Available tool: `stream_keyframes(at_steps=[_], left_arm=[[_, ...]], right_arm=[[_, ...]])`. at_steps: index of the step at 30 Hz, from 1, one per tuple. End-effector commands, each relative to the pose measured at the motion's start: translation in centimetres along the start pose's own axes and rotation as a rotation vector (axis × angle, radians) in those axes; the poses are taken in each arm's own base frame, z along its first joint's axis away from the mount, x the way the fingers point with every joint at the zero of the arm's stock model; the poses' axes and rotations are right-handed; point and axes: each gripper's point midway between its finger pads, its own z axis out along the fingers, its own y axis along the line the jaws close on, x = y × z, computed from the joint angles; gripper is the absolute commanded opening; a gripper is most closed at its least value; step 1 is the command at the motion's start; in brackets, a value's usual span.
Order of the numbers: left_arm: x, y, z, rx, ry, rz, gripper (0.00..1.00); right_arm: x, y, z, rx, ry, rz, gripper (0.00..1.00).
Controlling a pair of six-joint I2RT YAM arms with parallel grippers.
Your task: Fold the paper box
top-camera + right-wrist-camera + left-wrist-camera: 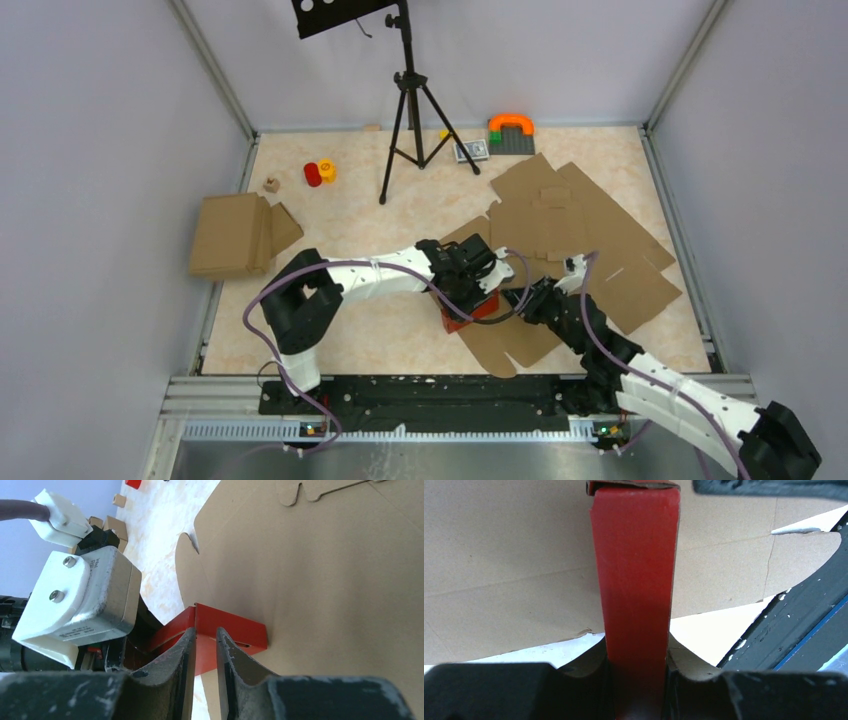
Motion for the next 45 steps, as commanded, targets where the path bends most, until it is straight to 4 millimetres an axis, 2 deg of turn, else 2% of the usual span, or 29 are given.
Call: stream_keyframes(at_steps=[1, 3, 7, 9, 13, 17, 21, 26, 30, 36, 45], left_arm=[[-1.4, -0.3, 1.0, 0.018, -0.042, 0.037, 0.13], [-1.4, -0.3, 0.9, 0.019, -0.045, 0.037, 0.13], [-1.6, -0.5, 0.8, 0.030, -0.054, 0.041, 0.13], [-1.8, -0.6, 0.8, 0.034, -0.056, 0.042, 0.13], [-1.9, -0.7, 0.6, 0.037, -0.061, 0.045, 0.13], [-1.9, -0.7, 0.6, 0.038, -0.063, 0.044, 0.13], [-2.0, -0.8, 0.5, 0.039, -0.068, 0.043, 0.14], [-2.1, -0.8, 0.6, 0.037, -0.067, 0.043, 0.14], [-2.3, -0.8, 0.5, 0.036, -0.070, 0.044, 0.14], [-2.3, -0.8, 0.5, 0.038, -0.071, 0.044, 0.14], [-2.4, -1.0, 0.5, 0.044, -0.073, 0.042, 0.15]], right_arm=[[-0.6, -1.0, -0.6, 0.030, -0.032, -0.035, 0.21], [-1.0, 0.0, -0.9, -0.024, -0.048, -0.030, 0.20], [-1.4, 2.2, -1.3, -0.136, -0.064, -0.002, 0.01], [-1.8, 3.4, -1.4, -0.189, -0.076, 0.021, 0.00], [-1.6, 3.8, -0.9, -0.184, -0.053, 0.043, 0.00], [-1.3, 5.0, -0.4, -0.235, -0.034, 0.068, 0.00], [-0.9, 4.6, 0.2, -0.221, -0.025, 0.098, 0.00], [-0.9, 4.2, 0.1, -0.235, -0.046, 0.147, 0.00], [-1.5, 4.6, -0.1, -0.238, -0.062, 0.127, 0.00], [-3.0, 3.8, -0.6, -0.200, -0.142, 0.125, 0.00], [-1.4, 1.5, 1.0, -0.090, -0.093, 0.158, 0.00]])
